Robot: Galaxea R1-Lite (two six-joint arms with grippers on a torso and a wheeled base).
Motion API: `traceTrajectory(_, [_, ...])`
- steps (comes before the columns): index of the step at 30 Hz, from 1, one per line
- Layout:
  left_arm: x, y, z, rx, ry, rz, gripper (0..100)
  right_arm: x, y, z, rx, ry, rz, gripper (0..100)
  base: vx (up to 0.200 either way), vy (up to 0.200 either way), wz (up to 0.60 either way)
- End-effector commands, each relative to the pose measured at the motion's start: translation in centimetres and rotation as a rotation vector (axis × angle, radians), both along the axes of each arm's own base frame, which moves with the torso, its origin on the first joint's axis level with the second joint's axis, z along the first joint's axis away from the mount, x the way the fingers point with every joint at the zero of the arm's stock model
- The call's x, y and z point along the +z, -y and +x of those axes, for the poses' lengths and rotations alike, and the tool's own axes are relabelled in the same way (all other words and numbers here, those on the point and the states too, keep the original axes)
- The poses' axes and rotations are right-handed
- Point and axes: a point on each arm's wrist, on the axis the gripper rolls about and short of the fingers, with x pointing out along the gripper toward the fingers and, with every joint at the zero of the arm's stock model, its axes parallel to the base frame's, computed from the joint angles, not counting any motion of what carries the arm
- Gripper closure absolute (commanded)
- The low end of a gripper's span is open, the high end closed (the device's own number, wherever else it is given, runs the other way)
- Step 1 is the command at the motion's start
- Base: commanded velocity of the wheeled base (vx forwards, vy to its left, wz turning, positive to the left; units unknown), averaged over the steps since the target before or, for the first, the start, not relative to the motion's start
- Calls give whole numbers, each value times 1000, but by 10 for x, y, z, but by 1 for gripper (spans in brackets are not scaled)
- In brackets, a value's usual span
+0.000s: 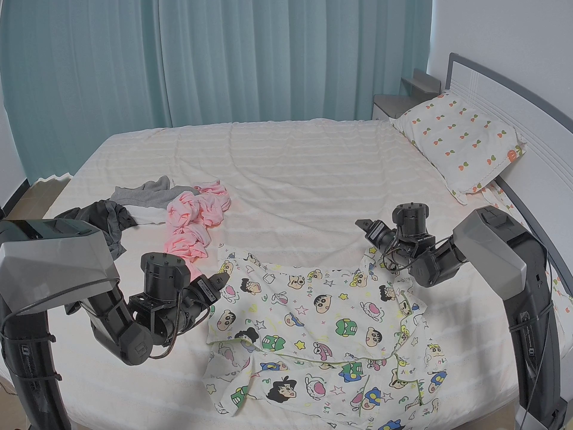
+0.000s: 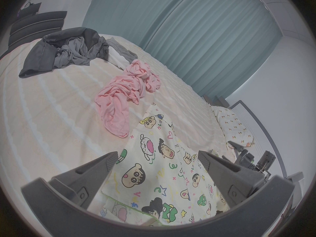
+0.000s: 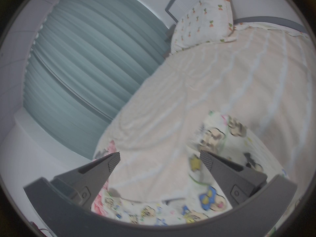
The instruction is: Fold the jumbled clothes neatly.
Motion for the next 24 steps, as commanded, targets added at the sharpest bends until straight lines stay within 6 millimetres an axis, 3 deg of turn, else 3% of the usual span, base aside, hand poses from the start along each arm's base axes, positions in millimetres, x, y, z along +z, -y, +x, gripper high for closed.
traceTrajectory(1, [-1, -1, 0, 11, -5, -6, 0, 2, 0, 4, -5, 38, 17, 0, 0, 0, 0])
traceTrajectory(6, [-7, -7, -10, 15, -44, 3, 0, 17, 29, -12, -51, -1, -1, 0, 0, 0, 0])
traceTrajectory(9, [-10, -13, -23, 12, -58, 1, 0, 41, 60, -48, -37, -53, -28, 0, 0, 0, 0])
traceTrajectory(10, [-10, -14, -23, 12, -56, -1, 0, 42, 62, -49, -36, -54, -30, 0, 0, 0, 0])
traceTrajectory(14, [-11, -21, -44, -13, -16, -34, 0, 64, 120, -108, -17, -76, -52, 0, 0, 0, 0])
traceTrajectory(15, [-11, -21, -45, -16, -13, -36, 0, 64, 124, -112, -15, -78, -50, 0, 0, 0, 0])
traceTrajectory(17, [-12, -25, -55, -17, -7, -46, 0, 55, 154, -147, 6, -133, -75, 0, 0, 0, 0])
traceTrajectory(18, [-12, -25, -55, -16, -4, -49, 0, 53, 156, -149, 6, -139, -80, 0, 0, 0, 0])
traceTrajectory(19, [-11, -26, -60, -8, 2, -71, 0, 40, 173, -170, 24, -185, -129, 0, 0, 0, 0])
traceTrajectory(20, [-11, -26, -60, -8, 2, -71, 0, 40, 173, -170, 24, -185, -129, 0, 0, 0, 0])
traceTrajectory(21, [-10, -27, -64, -2, 8, -88, 0, 27, 188, -189, 61, -210, -180, 0, 0, 0, 0])
traceTrajectory(22, [-10, -27, -64, -2, 8, -88, 0, 27, 188, -189, 61, -210, -180, 0, 0, 0, 0])
traceTrajectory(24, [-11, -30, -69, 1, 1, -88, 0, 13, 195, -210, 129, -227, -205, 0, 0, 0, 0])
